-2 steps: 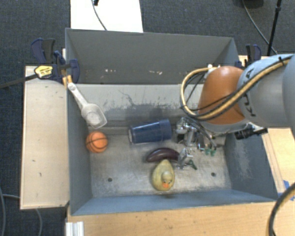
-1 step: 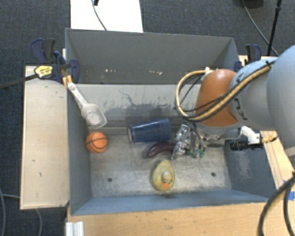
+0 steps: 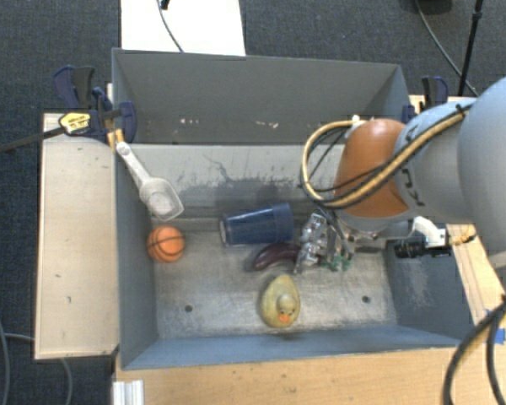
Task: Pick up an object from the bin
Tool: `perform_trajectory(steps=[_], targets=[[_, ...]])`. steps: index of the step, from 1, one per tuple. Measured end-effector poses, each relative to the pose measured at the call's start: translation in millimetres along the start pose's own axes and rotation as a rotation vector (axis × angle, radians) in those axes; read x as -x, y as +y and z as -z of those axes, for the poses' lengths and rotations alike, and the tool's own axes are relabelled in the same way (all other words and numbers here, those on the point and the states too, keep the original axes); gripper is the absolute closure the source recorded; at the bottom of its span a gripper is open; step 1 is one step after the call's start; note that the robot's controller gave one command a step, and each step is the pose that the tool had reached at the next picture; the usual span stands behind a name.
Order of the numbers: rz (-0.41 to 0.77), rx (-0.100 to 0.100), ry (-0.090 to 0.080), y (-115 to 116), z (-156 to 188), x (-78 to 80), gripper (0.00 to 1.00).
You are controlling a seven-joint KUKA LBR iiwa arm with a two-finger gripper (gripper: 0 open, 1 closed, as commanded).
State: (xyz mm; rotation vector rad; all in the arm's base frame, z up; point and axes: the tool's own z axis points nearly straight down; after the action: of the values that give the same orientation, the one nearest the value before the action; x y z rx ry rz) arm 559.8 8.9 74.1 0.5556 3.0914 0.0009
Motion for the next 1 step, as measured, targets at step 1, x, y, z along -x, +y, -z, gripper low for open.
perform_trajectory(steps=[1], targets=[[0.0, 0.0, 0.001, -0.4, 3.7, -1.0, 1.0]])
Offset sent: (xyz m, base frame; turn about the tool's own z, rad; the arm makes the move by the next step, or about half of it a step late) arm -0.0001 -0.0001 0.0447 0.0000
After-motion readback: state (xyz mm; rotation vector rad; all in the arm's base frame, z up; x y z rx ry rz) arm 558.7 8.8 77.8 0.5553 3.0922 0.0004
